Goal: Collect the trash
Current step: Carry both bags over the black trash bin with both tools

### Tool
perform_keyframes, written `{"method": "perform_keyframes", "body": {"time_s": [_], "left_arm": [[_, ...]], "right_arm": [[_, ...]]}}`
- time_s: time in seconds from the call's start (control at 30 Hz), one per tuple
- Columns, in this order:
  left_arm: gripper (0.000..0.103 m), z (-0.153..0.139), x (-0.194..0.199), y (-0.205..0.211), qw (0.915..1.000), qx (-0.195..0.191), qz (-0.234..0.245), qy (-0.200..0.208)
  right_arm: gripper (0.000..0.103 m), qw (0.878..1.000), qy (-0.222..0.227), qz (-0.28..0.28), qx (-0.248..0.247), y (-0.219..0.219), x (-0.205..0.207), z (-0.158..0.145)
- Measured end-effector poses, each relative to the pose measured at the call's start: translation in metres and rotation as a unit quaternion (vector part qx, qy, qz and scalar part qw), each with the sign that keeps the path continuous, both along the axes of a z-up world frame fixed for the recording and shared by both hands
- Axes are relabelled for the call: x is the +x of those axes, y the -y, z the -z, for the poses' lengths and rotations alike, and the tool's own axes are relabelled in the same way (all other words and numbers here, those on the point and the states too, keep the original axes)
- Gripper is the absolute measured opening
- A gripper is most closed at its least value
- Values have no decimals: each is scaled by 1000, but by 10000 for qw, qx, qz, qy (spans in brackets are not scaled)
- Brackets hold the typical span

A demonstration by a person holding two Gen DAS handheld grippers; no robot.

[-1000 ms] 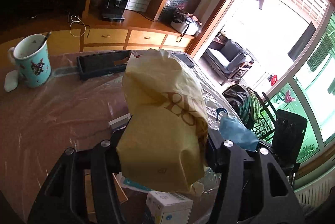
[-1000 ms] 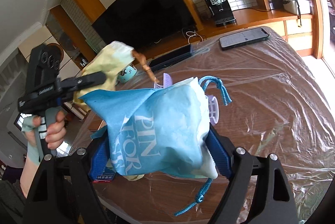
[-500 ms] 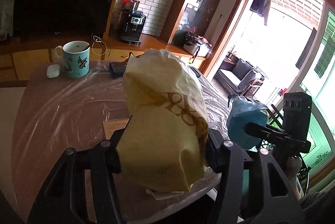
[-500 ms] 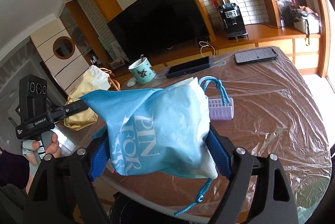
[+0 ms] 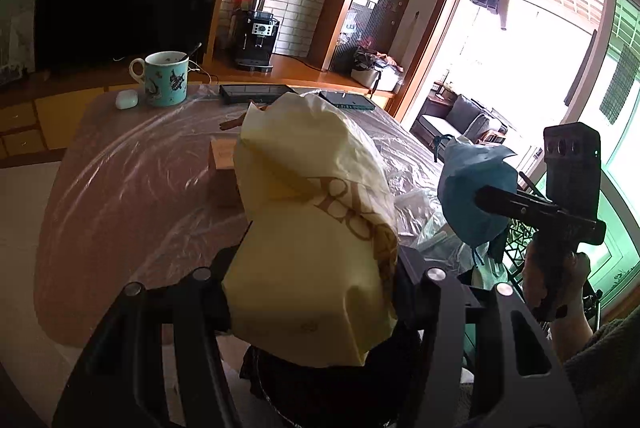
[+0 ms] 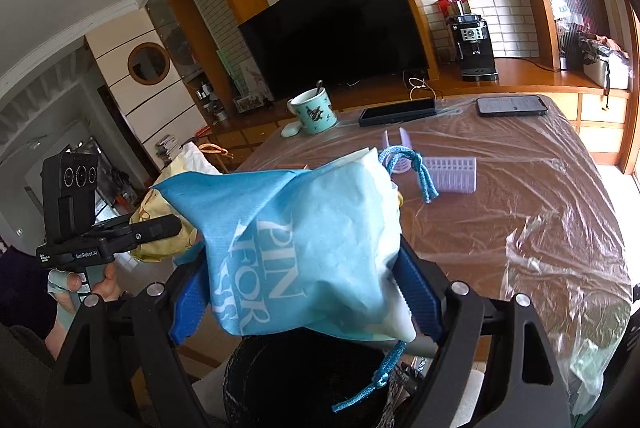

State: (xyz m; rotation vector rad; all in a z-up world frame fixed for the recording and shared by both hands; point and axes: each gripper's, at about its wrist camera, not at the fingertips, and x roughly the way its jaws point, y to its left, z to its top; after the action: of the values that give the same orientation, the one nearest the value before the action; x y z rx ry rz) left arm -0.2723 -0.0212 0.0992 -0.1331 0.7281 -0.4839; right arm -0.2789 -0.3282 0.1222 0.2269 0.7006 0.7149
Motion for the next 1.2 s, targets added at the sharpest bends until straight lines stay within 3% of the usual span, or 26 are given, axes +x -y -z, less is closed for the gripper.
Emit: {"method": "perform_keyframes", "body": {"time_s": [0.2, 0.47, 0.9, 1.2], "left_arm": [[58, 17, -27, 4, 9997, 79, 124, -190], [58, 39, -50, 14, 9981, 399, 237, -412], [58, 87, -60, 36, 9904, 1115, 241, -776], [58, 103, -64, 47, 9858, 1341, 330, -952]], "right_arm": [[81, 9997, 99, -116, -173, -7, -29, 7], [81, 9990, -162, -236, -346, -12, -54, 27], [81, 9933, -377, -219, -1066, -33, -73, 64], [81, 9885, -466, -224, -1419, -43, -74, 79]]}}
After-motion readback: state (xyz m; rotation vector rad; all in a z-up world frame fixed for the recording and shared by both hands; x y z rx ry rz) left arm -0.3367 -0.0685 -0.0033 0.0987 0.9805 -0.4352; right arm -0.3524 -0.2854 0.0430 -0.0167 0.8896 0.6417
